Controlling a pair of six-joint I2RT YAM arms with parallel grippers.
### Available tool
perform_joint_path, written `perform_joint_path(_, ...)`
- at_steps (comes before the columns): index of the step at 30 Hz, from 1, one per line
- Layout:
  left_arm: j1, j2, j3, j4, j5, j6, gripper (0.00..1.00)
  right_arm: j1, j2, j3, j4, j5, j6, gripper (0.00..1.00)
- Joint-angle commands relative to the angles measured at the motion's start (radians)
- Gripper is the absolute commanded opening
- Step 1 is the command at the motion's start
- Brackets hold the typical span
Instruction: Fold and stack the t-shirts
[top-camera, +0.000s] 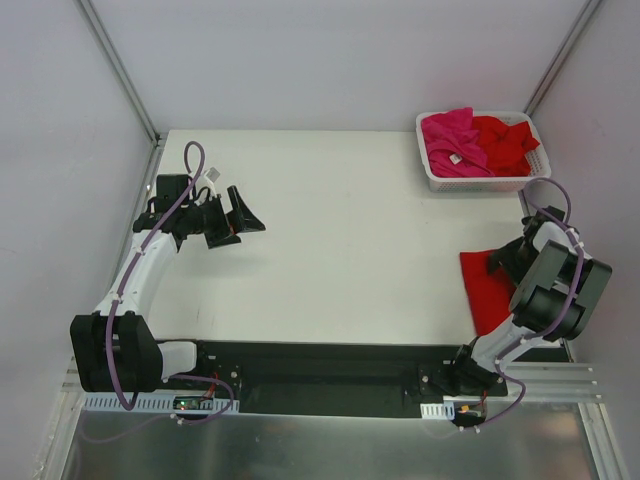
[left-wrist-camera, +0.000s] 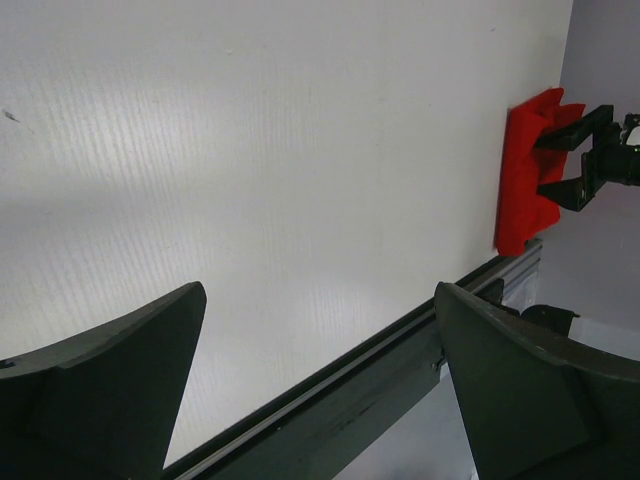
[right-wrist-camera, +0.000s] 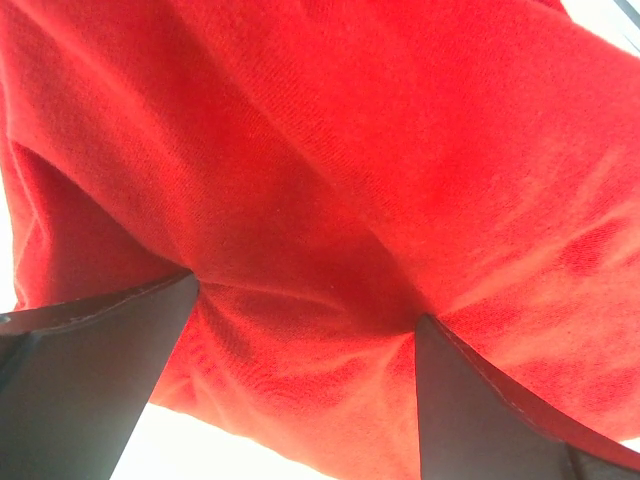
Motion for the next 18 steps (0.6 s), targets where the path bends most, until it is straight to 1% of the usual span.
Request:
perform_joint_path(1,-0.007,-0.017,0.024,-0.006,-0.001,0.021,0.99,0.001,-0.016,-0.045,-0.068,0.044,0.021,0.96)
perform_joint_path(9,-0.007,-0.031,0.007,-0.006,0.004,0.024,0.99,-0.016,-0.036,-0.068,-0.077,0.054,0.024,0.96)
perform_joint_path(18,-0.007,-0.039,0.007,-0.006,0.01,0.024,0.99,-0.025,-0.074,-0.02,-0.126,0.063,0.015,0.96)
